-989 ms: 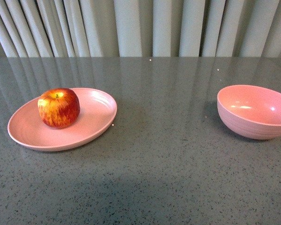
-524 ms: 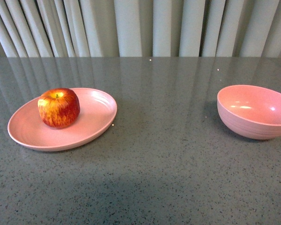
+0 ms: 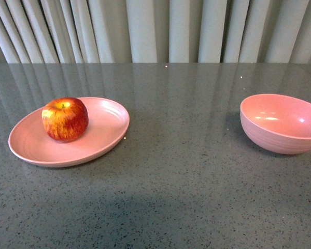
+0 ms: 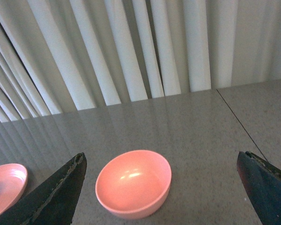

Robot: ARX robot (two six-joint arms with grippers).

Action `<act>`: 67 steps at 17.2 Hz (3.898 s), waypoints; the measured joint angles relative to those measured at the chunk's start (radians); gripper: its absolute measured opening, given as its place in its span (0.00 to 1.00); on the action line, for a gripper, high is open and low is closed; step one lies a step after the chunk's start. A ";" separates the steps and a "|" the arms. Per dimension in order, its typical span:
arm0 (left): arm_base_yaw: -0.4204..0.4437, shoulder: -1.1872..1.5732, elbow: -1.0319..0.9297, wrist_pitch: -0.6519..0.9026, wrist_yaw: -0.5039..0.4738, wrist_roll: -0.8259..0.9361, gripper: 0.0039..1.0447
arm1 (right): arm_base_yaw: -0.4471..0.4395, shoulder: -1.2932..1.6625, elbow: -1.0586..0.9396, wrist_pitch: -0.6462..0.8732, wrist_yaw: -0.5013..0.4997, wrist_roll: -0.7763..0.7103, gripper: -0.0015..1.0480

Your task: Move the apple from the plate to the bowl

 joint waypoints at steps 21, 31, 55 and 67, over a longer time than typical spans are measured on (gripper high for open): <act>0.000 0.000 0.000 0.000 0.000 0.000 0.94 | 0.105 1.226 0.806 -0.428 0.150 0.086 0.79; 0.000 0.000 0.000 0.000 0.000 0.000 0.94 | 0.124 1.191 0.806 -0.427 0.111 0.117 0.03; 0.000 0.000 0.000 0.000 0.000 0.000 0.94 | 0.507 1.369 1.023 -0.484 0.192 0.171 0.03; 0.000 0.000 0.000 0.000 0.000 0.000 0.94 | 0.506 1.358 1.021 -0.494 0.147 0.196 0.60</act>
